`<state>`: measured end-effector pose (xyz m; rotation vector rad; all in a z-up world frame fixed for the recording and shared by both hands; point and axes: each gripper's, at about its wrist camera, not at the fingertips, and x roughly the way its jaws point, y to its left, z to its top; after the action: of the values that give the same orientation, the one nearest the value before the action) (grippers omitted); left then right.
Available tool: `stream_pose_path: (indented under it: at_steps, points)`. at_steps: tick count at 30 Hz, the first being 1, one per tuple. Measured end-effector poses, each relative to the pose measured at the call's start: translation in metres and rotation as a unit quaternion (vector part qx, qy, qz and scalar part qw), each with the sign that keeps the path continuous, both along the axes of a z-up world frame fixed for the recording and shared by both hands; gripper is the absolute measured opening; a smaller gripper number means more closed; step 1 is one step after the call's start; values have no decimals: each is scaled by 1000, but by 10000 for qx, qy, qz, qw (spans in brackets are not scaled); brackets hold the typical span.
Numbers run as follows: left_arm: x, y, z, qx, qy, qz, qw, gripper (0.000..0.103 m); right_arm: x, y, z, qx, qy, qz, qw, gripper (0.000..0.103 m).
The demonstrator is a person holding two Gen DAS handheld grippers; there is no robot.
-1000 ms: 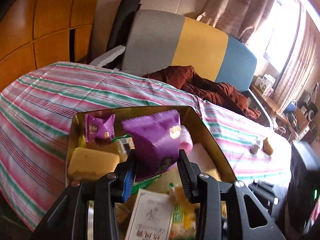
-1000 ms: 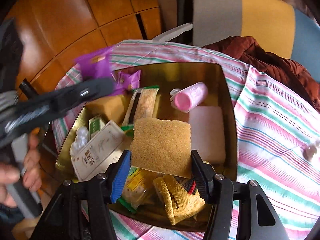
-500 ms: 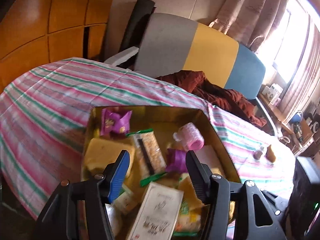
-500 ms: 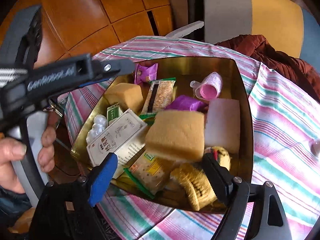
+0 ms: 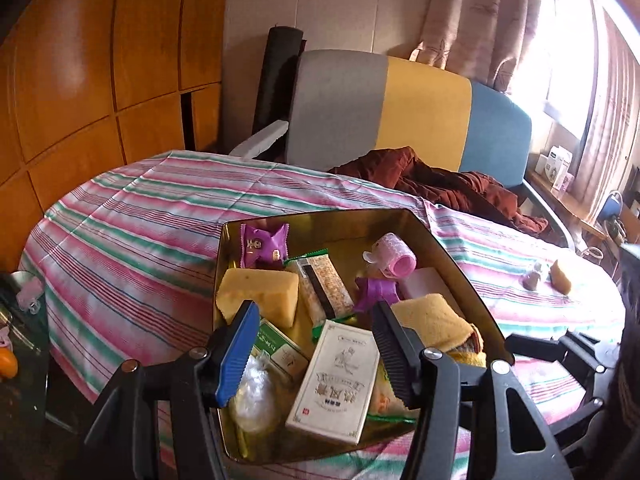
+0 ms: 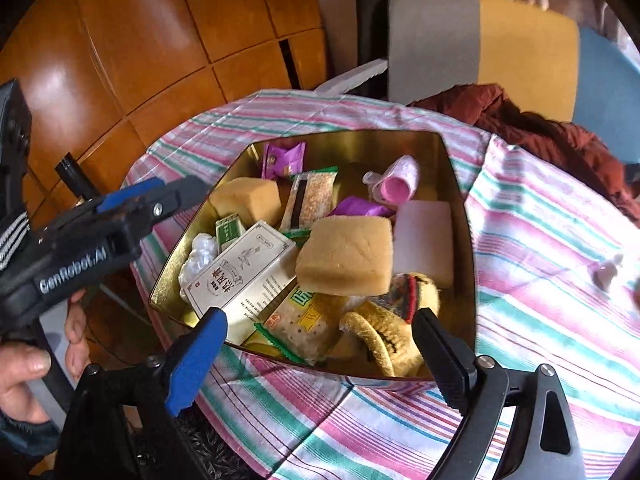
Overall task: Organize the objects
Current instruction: 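Open both tools to drop the packet and sponge into the tray, then withdraw both open tools from the tray toward the last items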
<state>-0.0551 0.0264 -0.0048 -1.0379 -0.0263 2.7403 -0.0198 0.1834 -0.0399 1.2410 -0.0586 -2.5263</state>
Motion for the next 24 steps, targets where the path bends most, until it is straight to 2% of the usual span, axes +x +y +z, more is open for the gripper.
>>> stream_pose_path:
  at_steps: [5,9,24]
  points:
    - [12,3,2,-33,65,-23,10000,59,10,-1,11,265,356,-247,9987,102]
    - [19,6,2,-62,78,-51,9999,59,14,2,14,392,506,-460,9969,103]
    - [35,32,3,-256,147,-479,9984,59,21,38,15,350,546,-1075,9921,103]
